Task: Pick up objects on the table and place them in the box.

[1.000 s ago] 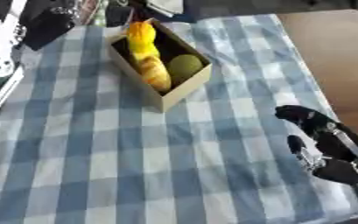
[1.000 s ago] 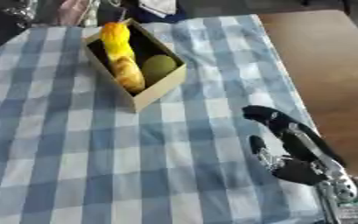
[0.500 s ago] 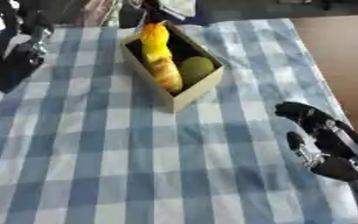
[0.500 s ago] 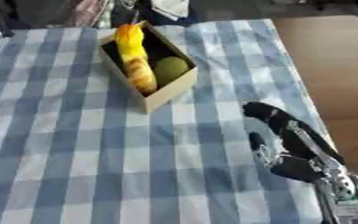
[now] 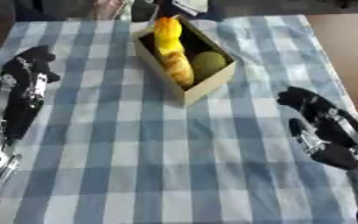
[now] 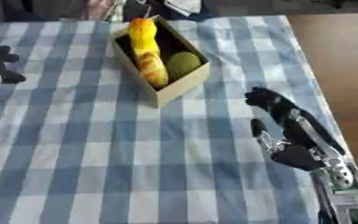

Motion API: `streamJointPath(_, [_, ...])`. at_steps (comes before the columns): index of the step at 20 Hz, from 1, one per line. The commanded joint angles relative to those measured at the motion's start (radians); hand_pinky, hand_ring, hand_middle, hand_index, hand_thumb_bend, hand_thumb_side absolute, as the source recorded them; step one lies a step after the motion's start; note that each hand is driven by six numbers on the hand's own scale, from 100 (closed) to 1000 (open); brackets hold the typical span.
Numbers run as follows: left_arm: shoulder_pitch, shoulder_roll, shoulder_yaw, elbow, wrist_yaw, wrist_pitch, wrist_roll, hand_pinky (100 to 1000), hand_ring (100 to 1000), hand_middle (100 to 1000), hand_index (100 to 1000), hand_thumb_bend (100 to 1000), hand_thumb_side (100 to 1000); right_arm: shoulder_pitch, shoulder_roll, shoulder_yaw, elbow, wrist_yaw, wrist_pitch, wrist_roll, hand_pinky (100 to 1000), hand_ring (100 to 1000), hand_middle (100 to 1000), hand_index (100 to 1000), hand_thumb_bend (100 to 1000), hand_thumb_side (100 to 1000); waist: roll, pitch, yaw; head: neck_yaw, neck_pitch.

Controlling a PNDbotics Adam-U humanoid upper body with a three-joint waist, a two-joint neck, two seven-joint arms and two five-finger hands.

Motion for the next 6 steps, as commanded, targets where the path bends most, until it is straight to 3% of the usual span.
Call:
streamJointPath(1, [0.010, -0.059, -0.001, -0.019, -0.043, -0.014, -0.015, 701, 618, 726, 873, 100, 881, -0.002, -0.007, -0.006, -0.023, -0.015, 0.003, -0.016, 1000, 888, 853, 949, 100, 373, -0.014, -0.033, 0.005, 0.000, 0.017])
streamJointPath(6, [0.031, -0.152, -0.017, -0.019, -0.079, 0.009, -0.049, 699, 616, 722, 873, 100, 903, 0.003, -0.004, -0.008, -0.025, -0.020, 0.007, -0.030, 998, 885, 849, 952, 100, 378, -0.018, -0.037, 0.014, 0.004, 0.020])
